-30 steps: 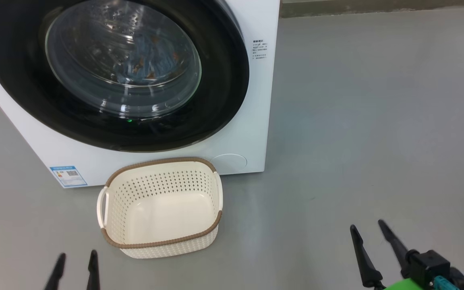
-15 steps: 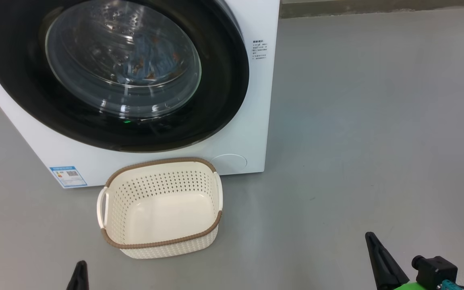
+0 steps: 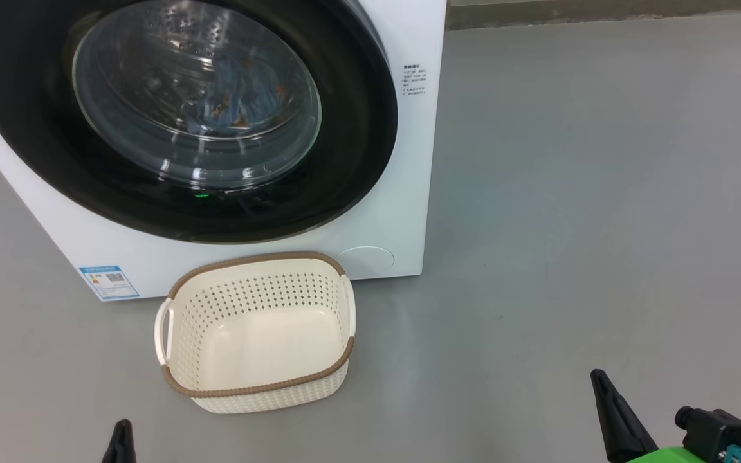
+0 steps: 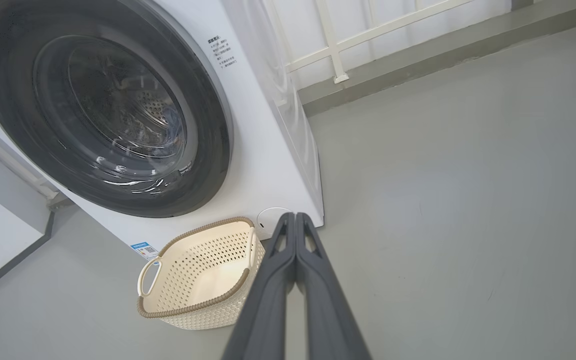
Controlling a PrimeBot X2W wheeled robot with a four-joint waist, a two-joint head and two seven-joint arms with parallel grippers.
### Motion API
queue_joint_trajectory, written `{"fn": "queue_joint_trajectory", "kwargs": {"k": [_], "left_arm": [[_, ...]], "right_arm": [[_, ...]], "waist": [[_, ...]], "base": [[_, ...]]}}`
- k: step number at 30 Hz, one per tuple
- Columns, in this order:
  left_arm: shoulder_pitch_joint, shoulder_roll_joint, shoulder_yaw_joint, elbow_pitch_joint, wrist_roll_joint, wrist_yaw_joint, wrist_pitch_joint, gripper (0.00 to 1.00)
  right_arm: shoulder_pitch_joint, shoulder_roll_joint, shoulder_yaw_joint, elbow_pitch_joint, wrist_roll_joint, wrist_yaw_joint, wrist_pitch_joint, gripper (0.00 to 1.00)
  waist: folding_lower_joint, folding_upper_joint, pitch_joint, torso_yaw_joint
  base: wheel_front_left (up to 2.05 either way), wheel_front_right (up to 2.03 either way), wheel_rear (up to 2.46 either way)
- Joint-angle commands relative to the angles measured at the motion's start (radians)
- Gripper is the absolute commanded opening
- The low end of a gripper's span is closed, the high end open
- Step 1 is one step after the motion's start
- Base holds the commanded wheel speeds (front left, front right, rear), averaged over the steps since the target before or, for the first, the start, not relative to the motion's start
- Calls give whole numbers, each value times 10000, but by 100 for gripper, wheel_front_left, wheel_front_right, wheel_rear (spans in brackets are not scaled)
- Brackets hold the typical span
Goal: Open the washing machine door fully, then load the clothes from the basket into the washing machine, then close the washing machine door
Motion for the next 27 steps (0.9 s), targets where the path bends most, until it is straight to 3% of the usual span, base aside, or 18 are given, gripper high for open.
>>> {"fn": "queue_joint_trajectory", "kwargs": {"k": [1, 27], "left_arm": [[-446, 158, 113, -168, -244, -4, 38, 0], [-980, 188, 167, 97, -3228, -8, 803, 0]], "right_arm": [[-385, -118, -13, -213, 270, -14, 47, 0], [-690, -187, -134, -135, 3457, -27, 749, 0]], "waist": [[-1, -1, -1, 0], [-1, -1, -20, -8]], "base": [[0, 0, 0], [0, 0, 0]]}}
